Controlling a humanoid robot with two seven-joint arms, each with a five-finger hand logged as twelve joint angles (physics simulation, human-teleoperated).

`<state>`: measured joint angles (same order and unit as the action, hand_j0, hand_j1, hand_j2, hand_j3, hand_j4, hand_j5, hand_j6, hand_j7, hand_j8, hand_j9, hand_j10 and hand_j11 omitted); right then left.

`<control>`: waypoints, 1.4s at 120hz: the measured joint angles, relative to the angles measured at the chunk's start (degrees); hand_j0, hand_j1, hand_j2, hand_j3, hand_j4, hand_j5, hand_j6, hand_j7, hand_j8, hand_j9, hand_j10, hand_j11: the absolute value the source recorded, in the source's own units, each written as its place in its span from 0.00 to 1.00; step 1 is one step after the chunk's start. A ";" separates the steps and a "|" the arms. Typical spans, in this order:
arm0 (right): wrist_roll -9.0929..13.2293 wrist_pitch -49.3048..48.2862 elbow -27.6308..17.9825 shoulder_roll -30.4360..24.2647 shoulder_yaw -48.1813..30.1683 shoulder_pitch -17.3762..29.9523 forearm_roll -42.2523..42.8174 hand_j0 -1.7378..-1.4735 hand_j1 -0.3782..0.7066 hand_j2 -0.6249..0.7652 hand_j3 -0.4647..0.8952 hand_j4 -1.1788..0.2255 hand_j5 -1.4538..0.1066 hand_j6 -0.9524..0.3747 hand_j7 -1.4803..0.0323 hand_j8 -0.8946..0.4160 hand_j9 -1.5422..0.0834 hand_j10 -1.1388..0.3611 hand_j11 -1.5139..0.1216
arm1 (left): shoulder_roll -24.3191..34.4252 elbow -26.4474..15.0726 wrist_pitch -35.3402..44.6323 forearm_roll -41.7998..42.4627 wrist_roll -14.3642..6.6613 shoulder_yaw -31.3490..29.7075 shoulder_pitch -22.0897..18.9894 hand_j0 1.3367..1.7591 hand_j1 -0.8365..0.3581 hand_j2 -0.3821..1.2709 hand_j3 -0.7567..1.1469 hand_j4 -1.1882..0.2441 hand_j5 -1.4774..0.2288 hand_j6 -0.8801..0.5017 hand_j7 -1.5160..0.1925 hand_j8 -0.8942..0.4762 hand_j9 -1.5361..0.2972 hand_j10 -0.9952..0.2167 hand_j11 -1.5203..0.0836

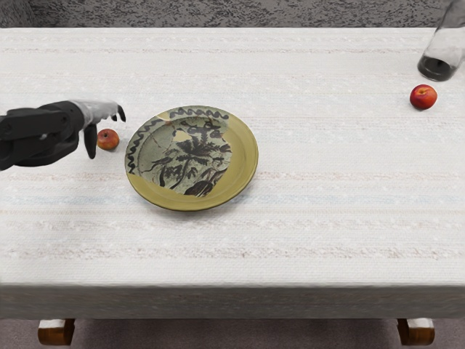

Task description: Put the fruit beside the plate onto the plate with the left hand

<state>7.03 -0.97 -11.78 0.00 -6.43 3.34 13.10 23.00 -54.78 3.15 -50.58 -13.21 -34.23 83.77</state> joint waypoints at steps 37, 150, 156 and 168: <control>0.00 0.00 0.00 0.00 0.01 0.00 0.00 0.30 0.06 0.44 0.34 0.82 0.90 0.69 0.95 0.66 0.92 0.74 0.90 | -1.55 0.91 1.02 0.03 0.27 0.74 -1.49 0.76 0.57 0.28 0.40 0.53 0.54 0.33 0.57 0.35 0.54 0.47 0.60; 0.00 0.00 0.00 0.00 0.00 0.00 0.00 0.30 0.06 0.44 0.34 0.82 0.90 0.69 0.95 0.66 0.92 0.74 0.90 | -5.50 7.88 6.50 -0.26 0.94 0.64 -6.95 0.76 0.56 0.28 0.40 0.53 0.54 0.32 0.56 0.34 0.53 0.46 0.60; 0.00 0.00 0.00 0.00 0.01 0.00 0.00 0.30 0.06 0.44 0.34 0.82 0.90 0.69 0.95 0.66 0.92 0.74 0.90 | -5.51 7.97 6.51 -0.21 1.02 0.64 -7.01 0.76 0.55 0.29 0.40 0.52 0.53 0.32 0.55 0.33 0.53 0.46 0.59; 0.00 0.00 0.00 0.00 0.01 0.00 0.00 0.30 0.06 0.44 0.34 0.82 0.90 0.69 0.95 0.66 0.92 0.74 0.90 | -5.68 8.10 6.57 -0.17 1.09 0.64 -7.39 0.77 0.53 0.24 0.52 0.51 0.52 0.30 0.54 0.32 0.52 0.44 0.58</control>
<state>7.03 -0.97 -11.78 0.00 -6.42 3.34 13.10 17.32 -46.68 9.72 -50.75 -12.12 -33.59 76.38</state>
